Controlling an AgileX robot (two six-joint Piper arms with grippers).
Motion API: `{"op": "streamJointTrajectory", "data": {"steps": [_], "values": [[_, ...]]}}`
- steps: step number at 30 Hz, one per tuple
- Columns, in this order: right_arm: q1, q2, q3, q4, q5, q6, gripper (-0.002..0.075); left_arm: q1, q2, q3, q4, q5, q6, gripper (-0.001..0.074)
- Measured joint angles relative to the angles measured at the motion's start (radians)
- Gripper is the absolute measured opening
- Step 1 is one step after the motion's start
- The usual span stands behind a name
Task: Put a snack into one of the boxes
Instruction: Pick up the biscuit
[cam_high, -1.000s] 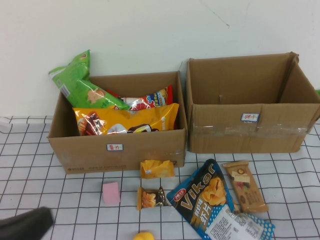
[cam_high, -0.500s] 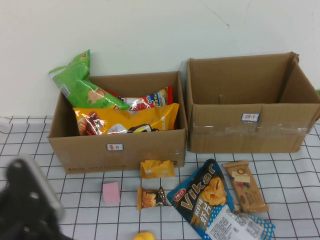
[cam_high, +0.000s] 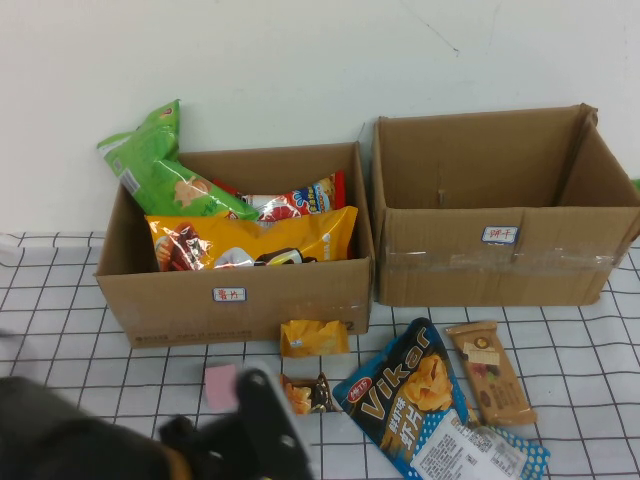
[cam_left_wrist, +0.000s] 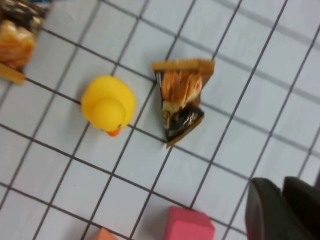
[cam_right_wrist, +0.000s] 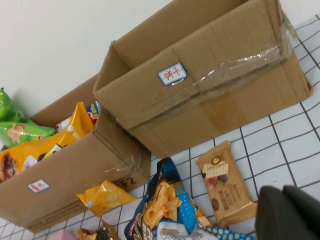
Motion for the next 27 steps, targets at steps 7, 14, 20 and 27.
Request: {"op": "streamJointTrajectory", "data": {"steps": [7, 14, 20, 27], "values": [[0.000, 0.000, 0.000, 0.002, 0.011, 0.000, -0.0001, -0.037, 0.253, -0.004, 0.050, -0.088, -0.014, 0.0342], [0.000, 0.000, 0.000, 0.002, 0.011, -0.001, -0.0001, -0.037, 0.411, -0.009, 0.052, -0.222, -0.016, 0.0581], [0.000, 0.000, 0.000, 0.002, 0.011, -0.016, -0.0001, -0.037, 0.485, -0.010, 0.052, -0.354, -0.016, 0.0599], [0.000, 0.000, 0.000, 0.002, 0.011, -0.024, -0.0001, -0.037, 0.581, -0.010, 0.052, -0.457, -0.014, 0.0599]]}}
